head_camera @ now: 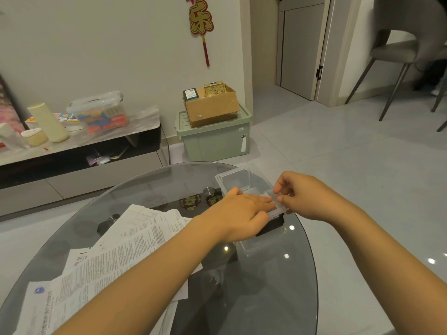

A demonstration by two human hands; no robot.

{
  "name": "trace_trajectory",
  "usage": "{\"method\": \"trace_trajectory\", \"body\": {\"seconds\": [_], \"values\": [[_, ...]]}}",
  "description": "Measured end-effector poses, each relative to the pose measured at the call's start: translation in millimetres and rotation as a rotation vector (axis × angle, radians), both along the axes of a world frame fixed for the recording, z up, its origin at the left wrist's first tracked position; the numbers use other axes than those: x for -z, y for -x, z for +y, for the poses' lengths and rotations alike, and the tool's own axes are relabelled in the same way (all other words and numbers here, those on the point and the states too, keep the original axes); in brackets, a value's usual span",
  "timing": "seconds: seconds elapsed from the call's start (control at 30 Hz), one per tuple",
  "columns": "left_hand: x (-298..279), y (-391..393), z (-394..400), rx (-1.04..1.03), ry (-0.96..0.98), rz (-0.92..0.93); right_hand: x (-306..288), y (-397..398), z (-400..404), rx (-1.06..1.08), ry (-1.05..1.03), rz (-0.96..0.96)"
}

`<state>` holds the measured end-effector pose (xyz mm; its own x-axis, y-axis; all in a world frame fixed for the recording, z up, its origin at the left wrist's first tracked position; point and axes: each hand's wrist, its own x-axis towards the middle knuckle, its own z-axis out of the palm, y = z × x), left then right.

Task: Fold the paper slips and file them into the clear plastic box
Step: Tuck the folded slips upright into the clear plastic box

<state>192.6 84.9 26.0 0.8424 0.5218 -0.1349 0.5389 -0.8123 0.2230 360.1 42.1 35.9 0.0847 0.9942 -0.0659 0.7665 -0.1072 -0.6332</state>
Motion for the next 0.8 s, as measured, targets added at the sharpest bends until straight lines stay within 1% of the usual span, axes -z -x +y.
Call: {"method": "trace_trajectory", "body": {"seconds": [0.07, 0.2, 0.4, 0.5, 0.57, 0.7, 0.8], "values": [[-1, 2, 2, -0.025, -0.004, -0.049, 1, 0, 0, 0.001, 0.001, -0.002], [2, -3, 0, 0.005, -0.034, 0.053, 3, 0, 0, 0.003, -0.011, -0.014], [10, -7, 4, -0.024, -0.064, 0.116, 5, -1, -1, 0.007, -0.003, -0.016], [6, -4, 0, -0.03, -0.024, -0.024, 4, 0, 0, 0.002, 0.0, -0.011], [2, -1, 0, -0.071, -0.066, -0.083, 5, 0, -1, 0.003, -0.008, -0.014], [5, 0, -4, -0.12, -0.182, -0.091, 7, -2, -3, 0.012, -0.023, -0.022], [6, -5, -11, -0.105, -0.134, -0.066, 6, -2, -6, 0.009, -0.03, -0.015]]}}
